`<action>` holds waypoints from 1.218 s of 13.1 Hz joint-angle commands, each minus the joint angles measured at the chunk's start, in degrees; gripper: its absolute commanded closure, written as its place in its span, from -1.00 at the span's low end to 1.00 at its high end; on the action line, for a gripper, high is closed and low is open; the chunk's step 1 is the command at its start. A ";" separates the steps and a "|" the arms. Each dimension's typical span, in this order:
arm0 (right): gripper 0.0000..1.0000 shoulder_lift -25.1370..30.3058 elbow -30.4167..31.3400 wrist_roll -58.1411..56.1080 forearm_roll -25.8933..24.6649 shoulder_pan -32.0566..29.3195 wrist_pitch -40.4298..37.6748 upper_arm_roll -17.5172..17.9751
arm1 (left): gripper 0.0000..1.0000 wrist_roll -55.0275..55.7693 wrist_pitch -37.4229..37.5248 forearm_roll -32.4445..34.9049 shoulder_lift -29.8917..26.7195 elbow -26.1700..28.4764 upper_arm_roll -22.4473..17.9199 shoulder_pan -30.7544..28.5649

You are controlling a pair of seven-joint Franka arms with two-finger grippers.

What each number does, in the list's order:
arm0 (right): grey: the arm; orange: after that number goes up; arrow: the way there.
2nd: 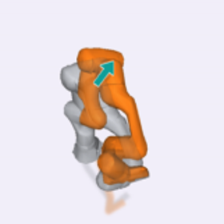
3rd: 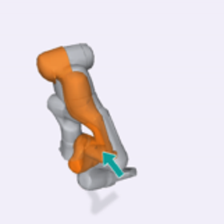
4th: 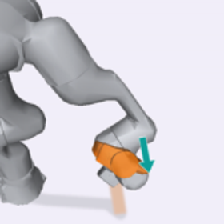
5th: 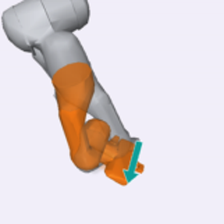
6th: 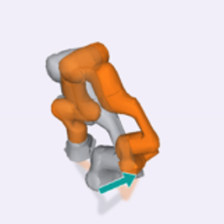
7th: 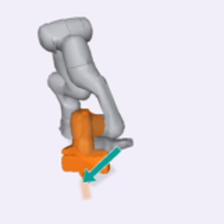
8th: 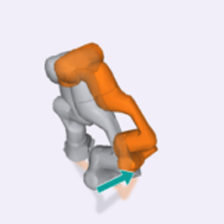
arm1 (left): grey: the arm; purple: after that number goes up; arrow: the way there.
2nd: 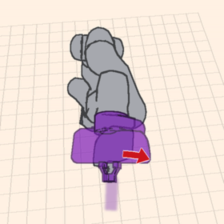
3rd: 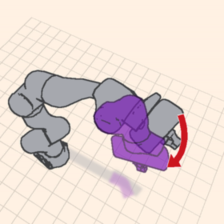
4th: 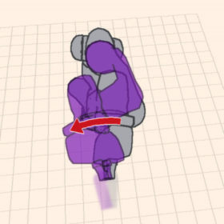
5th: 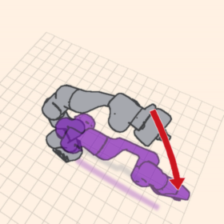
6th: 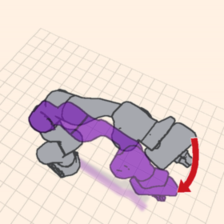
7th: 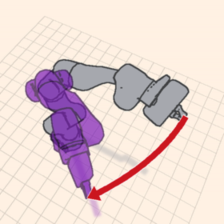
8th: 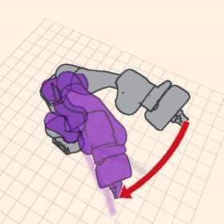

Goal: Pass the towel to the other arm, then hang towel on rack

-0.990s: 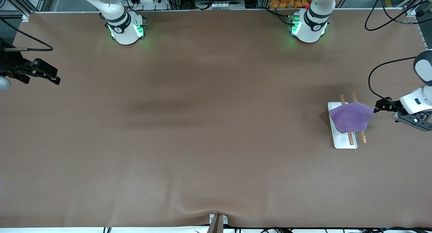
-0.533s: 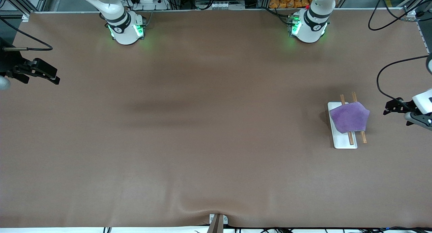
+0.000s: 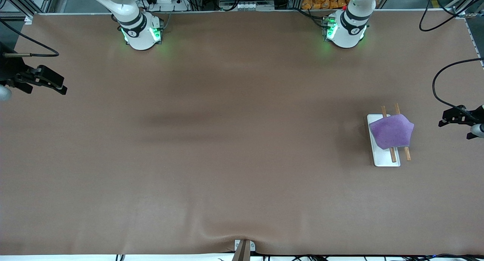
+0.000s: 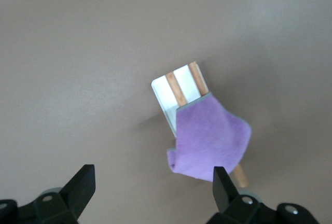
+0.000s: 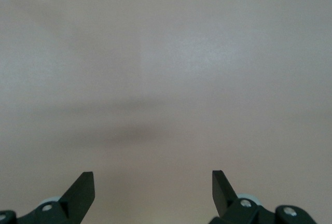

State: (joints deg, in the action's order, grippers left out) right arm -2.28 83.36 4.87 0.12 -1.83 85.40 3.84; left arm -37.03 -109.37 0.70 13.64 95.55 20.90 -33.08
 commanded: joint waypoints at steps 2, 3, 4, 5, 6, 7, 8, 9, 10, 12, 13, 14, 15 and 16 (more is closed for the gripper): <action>-1.00 0.61 0.14 0.93 -0.91 0.24 -0.14 -0.24 | -1.00 9.76 6.26 -0.52 -1.34 -5.10 3.00 -0.14; -1.00 0.61 0.14 0.93 -0.91 0.24 -0.14 -0.24 | -1.00 12.57 7.49 -0.44 -1.34 -6.25 3.88 -0.14; -1.00 0.61 0.14 0.93 -0.83 0.24 -0.23 -0.24 | -1.00 15.38 8.38 -0.35 -1.34 -7.04 5.01 -0.14; -1.00 0.61 0.14 0.93 -0.83 0.24 -0.23 -0.24 | -1.00 18.28 9.17 -0.17 -1.60 -7.66 5.90 -0.14; -1.00 0.61 0.14 0.93 -0.83 0.24 -0.23 -0.24 | -1.00 20.92 9.96 -0.08 -2.64 -7.93 6.60 -0.14; -1.00 0.61 0.14 0.84 -0.83 0.24 -0.23 -0.24 | -1.00 24.17 10.23 0.09 -3.26 -7.93 7.39 -0.14; -1.00 0.61 0.05 0.76 -0.91 0.24 -0.23 -0.24 | -1.00 28.20 10.84 0.35 -3.97 -7.93 7.92 -0.06; -1.00 0.61 0.05 0.76 -0.91 0.24 -0.23 -0.24 | -1.00 31.73 10.93 0.36 -4.32 -8.02 8.80 -0.14; -1.00 0.61 0.05 0.76 -0.91 0.33 -0.23 -0.24 | -1.00 34.81 10.93 0.36 -4.50 -8.10 9.76 -0.14; -1.00 0.61 0.05 0.76 -0.91 0.24 -0.23 -0.24 | -1.00 38.08 10.93 0.88 -5.38 -8.10 11.17 -0.06; -1.00 0.61 0.05 0.76 -0.91 0.07 -0.23 -0.32 | -1.00 38.26 10.93 2.10 -5.73 -8.10 11.87 -0.06; -1.00 0.53 0.05 0.76 -0.91 0.07 -0.23 -0.24 | -1.00 38.26 11.20 2.55 -5.99 -8.10 12.58 -0.06; -1.00 0.53 0.14 0.76 -0.91 -0.02 -0.32 -0.32 | -1.00 38.26 11.63 2.73 -7.04 -8.10 13.11 -0.14; -1.00 0.53 0.14 0.76 -0.91 0.07 -0.32 -0.32 | -1.00 38.35 11.81 2.82 -7.66 -8.02 13.29 -0.06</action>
State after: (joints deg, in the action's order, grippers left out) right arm -2.28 83.36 4.97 0.08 -1.84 85.37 3.59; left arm 0.24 -98.98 2.06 8.11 87.53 33.42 -32.83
